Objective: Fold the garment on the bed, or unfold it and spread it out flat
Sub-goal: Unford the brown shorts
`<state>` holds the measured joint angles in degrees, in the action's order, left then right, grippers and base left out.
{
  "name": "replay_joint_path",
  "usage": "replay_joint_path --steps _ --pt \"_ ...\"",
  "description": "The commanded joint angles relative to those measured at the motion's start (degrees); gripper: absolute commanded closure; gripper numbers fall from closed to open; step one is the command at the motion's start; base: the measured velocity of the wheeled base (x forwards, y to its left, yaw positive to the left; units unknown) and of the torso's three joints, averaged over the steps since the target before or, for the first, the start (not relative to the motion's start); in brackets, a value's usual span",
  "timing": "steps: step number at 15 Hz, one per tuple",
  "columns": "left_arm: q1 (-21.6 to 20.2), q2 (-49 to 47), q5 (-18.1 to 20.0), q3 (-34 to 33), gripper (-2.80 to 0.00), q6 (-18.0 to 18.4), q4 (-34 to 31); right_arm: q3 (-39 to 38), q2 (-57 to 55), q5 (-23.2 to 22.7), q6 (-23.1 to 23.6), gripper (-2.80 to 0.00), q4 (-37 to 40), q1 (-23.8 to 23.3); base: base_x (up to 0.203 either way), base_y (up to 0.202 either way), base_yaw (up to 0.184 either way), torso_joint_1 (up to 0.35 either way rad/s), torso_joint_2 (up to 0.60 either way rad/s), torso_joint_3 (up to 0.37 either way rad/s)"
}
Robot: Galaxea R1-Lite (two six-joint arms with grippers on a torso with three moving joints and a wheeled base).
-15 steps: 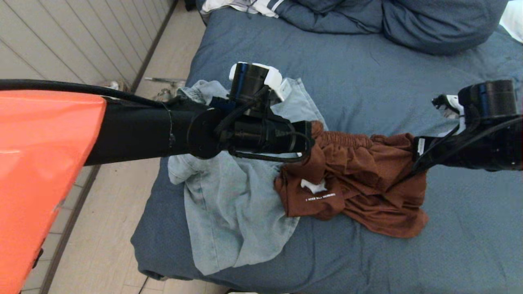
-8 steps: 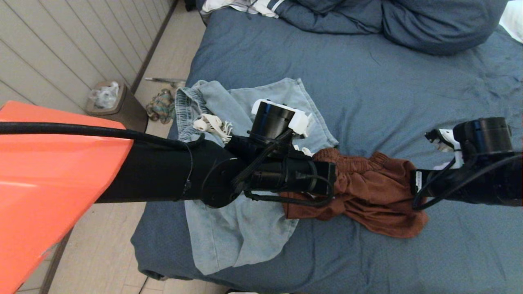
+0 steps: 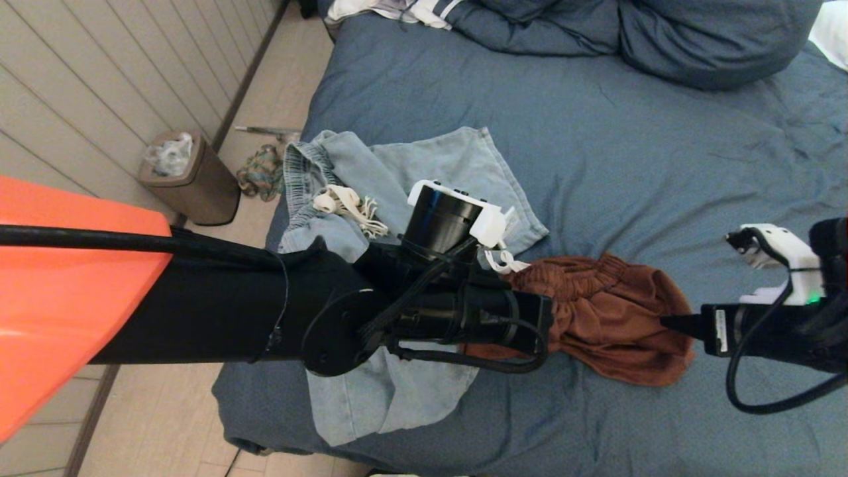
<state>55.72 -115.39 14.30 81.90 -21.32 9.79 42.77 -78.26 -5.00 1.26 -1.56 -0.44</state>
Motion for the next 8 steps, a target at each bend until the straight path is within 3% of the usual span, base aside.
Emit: replay_joint_path --steps 1,5,8 --pt "0.79 0.86 0.11 -2.16 0.00 -0.12 1.10 3.43 2.75 -2.22 0.20 -2.80 -0.08 -0.83 0.000 0.000 0.000 0.000 0.00 0.000" --pt "1.59 1.31 0.11 -4.11 0.00 -0.39 3.22 9.49 -8.09 -2.36 0.34 -2.80 -0.34 -0.74 0.000 0.000 0.000 0.000 0.00 0.000" --pt "1.86 1.75 0.11 -4.83 0.00 -0.56 3.31 13.70 -16.37 -4.97 0.77 -2.80 -5.82 -0.39 0.000 0.000 0.000 0.000 0.00 0.000"
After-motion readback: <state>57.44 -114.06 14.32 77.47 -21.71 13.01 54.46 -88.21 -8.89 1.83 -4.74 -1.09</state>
